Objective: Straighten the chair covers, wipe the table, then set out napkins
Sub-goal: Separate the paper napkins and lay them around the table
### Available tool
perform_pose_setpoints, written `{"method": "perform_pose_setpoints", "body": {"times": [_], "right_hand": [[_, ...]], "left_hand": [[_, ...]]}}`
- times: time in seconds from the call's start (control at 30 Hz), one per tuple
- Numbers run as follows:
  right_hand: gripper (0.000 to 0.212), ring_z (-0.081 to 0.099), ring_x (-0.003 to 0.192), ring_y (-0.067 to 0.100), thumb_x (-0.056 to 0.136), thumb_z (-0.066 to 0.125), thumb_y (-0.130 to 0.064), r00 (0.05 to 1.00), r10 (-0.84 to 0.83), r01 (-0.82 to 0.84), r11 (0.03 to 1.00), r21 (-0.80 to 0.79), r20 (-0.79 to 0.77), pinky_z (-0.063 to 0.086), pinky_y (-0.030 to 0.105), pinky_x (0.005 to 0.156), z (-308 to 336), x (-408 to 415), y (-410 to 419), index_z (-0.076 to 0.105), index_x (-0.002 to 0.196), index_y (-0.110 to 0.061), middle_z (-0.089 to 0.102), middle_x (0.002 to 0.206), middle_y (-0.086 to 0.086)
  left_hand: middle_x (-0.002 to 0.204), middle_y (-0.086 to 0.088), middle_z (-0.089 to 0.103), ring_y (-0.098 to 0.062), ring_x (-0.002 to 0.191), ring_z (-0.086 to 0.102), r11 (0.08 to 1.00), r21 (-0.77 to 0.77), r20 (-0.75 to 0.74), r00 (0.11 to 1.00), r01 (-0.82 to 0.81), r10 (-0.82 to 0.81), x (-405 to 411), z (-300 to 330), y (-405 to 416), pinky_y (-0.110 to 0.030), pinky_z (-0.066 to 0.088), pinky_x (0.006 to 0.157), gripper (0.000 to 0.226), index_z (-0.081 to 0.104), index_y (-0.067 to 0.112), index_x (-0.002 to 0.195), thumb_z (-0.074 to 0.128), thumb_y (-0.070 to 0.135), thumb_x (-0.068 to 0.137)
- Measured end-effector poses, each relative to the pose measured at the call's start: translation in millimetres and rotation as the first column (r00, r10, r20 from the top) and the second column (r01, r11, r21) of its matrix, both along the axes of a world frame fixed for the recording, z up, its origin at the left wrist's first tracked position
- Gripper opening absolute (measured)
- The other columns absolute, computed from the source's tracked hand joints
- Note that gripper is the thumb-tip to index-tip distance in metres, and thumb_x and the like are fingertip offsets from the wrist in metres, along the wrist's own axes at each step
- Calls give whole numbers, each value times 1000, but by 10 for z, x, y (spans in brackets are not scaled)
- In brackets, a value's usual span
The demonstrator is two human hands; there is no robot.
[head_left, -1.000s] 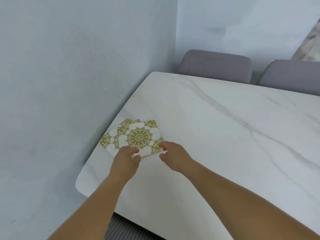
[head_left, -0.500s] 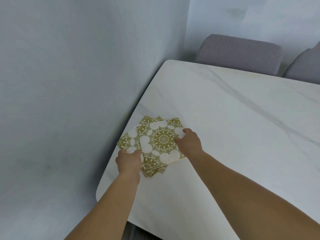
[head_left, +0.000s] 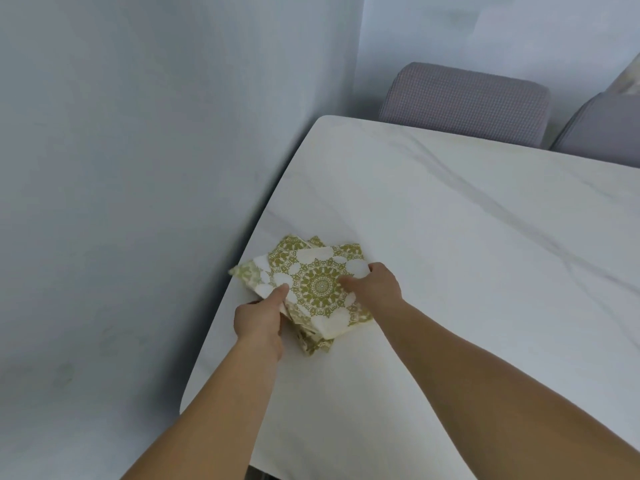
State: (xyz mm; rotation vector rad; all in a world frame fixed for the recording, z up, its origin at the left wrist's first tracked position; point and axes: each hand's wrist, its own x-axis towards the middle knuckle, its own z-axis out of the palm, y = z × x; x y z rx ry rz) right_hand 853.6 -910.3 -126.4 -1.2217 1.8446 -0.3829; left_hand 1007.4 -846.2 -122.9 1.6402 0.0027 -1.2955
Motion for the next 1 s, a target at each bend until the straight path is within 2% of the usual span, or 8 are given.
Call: {"method": "perform_pose_setpoints", "body": {"times": [0.07,0.17,0.33,0.53,0.6,0.7,0.83,1.0], "right_hand": [[46,59,71,15,78,72,-40,999,17,-18,999,33,40,49,29,64,4,-37,2,55,110,-11,62,88,-1],[28,59,74,17,77,75,-31,996,69,-71,997,29,63,50,31,71,21,-67,26,58,93,-14,63,84,0],[32,63,92,26,77,73,-7,951,26,-21,1000,-17,309,54,37,81,133,-116,82,55,103,-13,64,102,8],[23,68,94,28,86,65,-6,818,-1,50,996,-69,576,56,46,84,337,-349,170,59,105,-17,68,107,10],[8,68,94,30,93,57,-17,802,-19,88,992,-86,597,54,49,87,400,-451,187,63,99,-17,70,104,11],[17,69,93,29,97,51,-24,772,-68,153,985,-82,632,54,49,86,494,-661,206,65,100,-15,72,101,11],[26,68,94,32,97,49,-29,826,-61,169,975,-143,560,53,51,87,580,-954,204,64,102,-8,71,102,15],[45,54,74,27,93,49,-41,905,-95,209,948,-240,415,49,46,72,641,-1338,187,50,89,3,53,82,27]], "left_hand": [[80,-5,65,-21,75,62,998,-14,-13,998,66,-66,-35,21,-2,-32,52,77,17,61,10,73,77,15,76],[82,-4,64,-19,73,62,990,-55,32,991,132,-131,-90,4,15,-30,52,68,13,60,13,76,71,7,81],[95,-2,66,-25,90,64,980,-176,-2,995,96,-98,-154,50,89,-45,53,85,24,60,22,93,60,-1,85],[107,-7,68,-25,90,66,956,-291,-193,977,33,-93,-246,229,162,-39,56,67,40,57,15,121,63,2,84],[111,-10,69,-28,96,66,952,-305,-279,955,16,-105,-282,261,167,-45,56,76,40,59,14,122,67,14,83],[113,-11,69,-31,103,65,943,-331,-358,920,33,-158,-400,338,166,-51,52,84,39,61,17,120,64,32,85],[99,-10,74,-29,89,70,920,-371,-416,863,129,-289,-605,456,123,-44,52,76,31,66,17,106,47,39,94],[118,-14,66,-33,104,63,922,-364,-444,847,129,-294,-855,568,40,-49,55,73,36,58,15,125,46,33,96]]}}
